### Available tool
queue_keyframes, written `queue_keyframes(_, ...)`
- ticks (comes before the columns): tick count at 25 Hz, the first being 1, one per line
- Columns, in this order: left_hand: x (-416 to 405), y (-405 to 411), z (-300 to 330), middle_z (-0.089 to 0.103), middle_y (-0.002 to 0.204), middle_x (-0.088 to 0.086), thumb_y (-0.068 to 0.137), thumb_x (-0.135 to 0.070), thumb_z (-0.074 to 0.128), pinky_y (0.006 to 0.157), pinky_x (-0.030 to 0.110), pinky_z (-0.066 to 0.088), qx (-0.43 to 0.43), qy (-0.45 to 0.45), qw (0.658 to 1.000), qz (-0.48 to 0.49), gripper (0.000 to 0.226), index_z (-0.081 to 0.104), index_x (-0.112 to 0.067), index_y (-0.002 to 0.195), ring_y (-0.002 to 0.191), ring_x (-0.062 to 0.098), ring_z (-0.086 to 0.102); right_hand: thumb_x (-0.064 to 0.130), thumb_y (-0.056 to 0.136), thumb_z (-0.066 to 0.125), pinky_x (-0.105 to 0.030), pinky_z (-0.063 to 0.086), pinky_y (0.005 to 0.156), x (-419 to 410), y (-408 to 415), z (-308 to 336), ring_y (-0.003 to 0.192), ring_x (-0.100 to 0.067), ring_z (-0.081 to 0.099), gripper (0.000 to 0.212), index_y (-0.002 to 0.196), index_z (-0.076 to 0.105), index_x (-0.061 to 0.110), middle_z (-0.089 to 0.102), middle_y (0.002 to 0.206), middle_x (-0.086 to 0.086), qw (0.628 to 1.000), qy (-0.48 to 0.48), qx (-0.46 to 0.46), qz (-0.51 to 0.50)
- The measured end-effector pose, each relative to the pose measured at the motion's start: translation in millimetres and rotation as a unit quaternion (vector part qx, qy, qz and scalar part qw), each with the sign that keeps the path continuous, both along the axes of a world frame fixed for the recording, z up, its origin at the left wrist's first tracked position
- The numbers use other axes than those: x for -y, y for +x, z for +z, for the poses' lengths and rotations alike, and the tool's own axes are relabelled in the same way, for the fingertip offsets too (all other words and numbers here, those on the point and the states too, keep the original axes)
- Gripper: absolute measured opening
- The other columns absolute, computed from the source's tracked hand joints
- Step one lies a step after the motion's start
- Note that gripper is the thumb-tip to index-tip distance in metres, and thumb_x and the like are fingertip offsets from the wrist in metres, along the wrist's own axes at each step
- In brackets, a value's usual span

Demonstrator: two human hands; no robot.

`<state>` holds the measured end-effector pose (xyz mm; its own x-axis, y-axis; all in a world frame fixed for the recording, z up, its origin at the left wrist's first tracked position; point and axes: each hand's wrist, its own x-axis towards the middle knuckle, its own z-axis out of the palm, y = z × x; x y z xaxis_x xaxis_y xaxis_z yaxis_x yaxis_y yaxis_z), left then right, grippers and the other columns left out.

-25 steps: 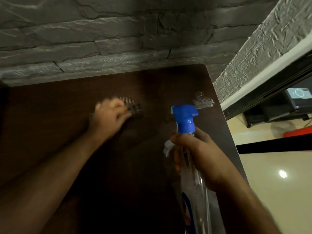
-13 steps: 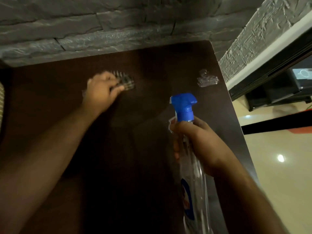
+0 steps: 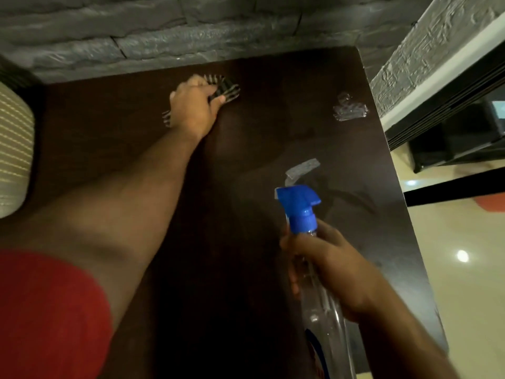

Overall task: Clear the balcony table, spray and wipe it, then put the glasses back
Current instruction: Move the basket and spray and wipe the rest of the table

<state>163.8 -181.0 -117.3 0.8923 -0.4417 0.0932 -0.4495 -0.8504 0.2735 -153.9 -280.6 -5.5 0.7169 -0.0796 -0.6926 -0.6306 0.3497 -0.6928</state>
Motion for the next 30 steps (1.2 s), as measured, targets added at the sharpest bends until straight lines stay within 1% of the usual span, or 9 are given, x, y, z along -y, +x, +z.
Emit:
queue_keyframes(7,35,-93,-4,0.055,0.120,0.000,0.094,-0.044,0.050,0.091,0.036,0.032,-0.020,-0.002,0.996,-0.090,0.037,0.063,-0.023,0.121,0.110,0.023,0.049,0.012,0.080,0.068,-0.034,0.040,0.045,-2,-16,-6,0.045,-0.027,0.044,0.023,0.095,0.052,0.006,0.046,0.059,-0.019,1.000,-0.003,-0.008,-0.020)
queue_keyframes(11,-39,-206,3,0.059,0.106,0.001,0.088,-0.039,0.056,0.078,0.034,0.034,-0.061,-0.010,0.973,-0.221,0.030,0.069,-0.021,0.107,0.096,0.023,0.053,0.023,0.071,0.065,-0.043,0.041,0.056,22,-31,10,0.054,-0.035,0.047,0.037,0.100,0.051,0.004,0.053,0.063,-0.022,1.000,-0.019,0.018,0.017)
queue_keyframes(14,-101,-205,4,0.062,0.101,0.003,0.087,-0.045,0.048,0.076,0.041,0.042,-0.042,-0.018,0.990,-0.131,0.039,0.071,-0.017,0.099,0.091,0.029,0.056,0.023,0.073,0.067,-0.042,0.043,0.056,41,-46,11,0.051,-0.032,0.049,0.033,0.097,0.053,0.007,0.054,0.060,-0.018,0.999,-0.014,0.017,0.030)
queue_keyframes(18,-15,-112,5,0.059,0.113,0.008,0.090,-0.043,0.051,0.087,0.042,0.040,-0.021,0.010,0.998,0.060,0.037,0.068,-0.017,0.110,0.105,0.034,0.054,0.025,0.072,0.068,-0.041,0.045,0.055,44,-62,8,0.050,-0.031,0.050,0.040,0.104,0.053,0.006,0.054,0.061,-0.017,0.999,-0.009,0.019,0.040)
queue_keyframes(21,36,-148,7,0.056,0.117,0.003,0.092,-0.040,0.052,0.089,0.041,0.037,-0.051,0.023,0.998,0.009,0.031,0.066,-0.022,0.114,0.106,0.028,0.050,0.024,0.073,0.066,-0.042,0.044,0.055,41,-72,7,0.050,-0.032,0.049,0.042,0.107,0.051,0.006,0.054,0.061,-0.017,0.998,0.004,0.033,0.054)
queue_keyframes(23,2,-228,7,0.056,0.112,0.000,0.092,-0.041,0.051,0.086,0.043,0.039,-0.064,0.024,0.992,-0.108,0.031,0.066,-0.024,0.115,0.102,0.024,0.050,0.023,0.073,0.065,-0.041,0.043,0.054,42,-77,9,0.048,-0.031,0.049,0.037,0.102,0.051,0.004,0.054,0.059,-0.016,0.997,0.002,0.038,0.061)
queue_keyframes(25,-60,-274,9,0.059,0.105,-0.002,0.089,-0.044,0.049,0.077,0.041,0.041,-0.058,-0.005,0.990,-0.132,0.035,0.068,-0.023,0.109,0.094,0.025,0.055,0.024,0.075,0.065,-0.039,0.045,0.053,44,-81,8,0.046,-0.029,0.051,0.031,0.096,0.051,0.006,0.055,0.056,-0.014,0.997,-0.003,0.042,0.071)
queue_keyframes(27,-96,-249,7,0.061,0.103,0.001,0.087,-0.046,0.046,0.076,0.041,0.039,-0.028,0.017,0.997,-0.075,0.039,0.070,-0.019,0.100,0.093,0.031,0.057,0.025,0.076,0.065,-0.038,0.046,0.054,47,-86,7,0.047,-0.029,0.052,0.029,0.096,0.051,0.008,0.056,0.057,-0.013,0.996,0.002,0.045,0.077)
queue_keyframes(30,-56,-164,-2,0.059,0.114,0.009,0.090,-0.042,0.050,0.085,0.043,0.038,0.020,0.016,0.997,0.070,0.036,0.068,-0.016,0.107,0.104,0.036,0.053,0.025,0.075,0.065,-0.038,0.047,0.053,42,-92,4,0.047,-0.028,0.052,0.032,0.100,0.052,0.010,0.056,0.060,-0.013,0.996,0.011,0.036,0.082)
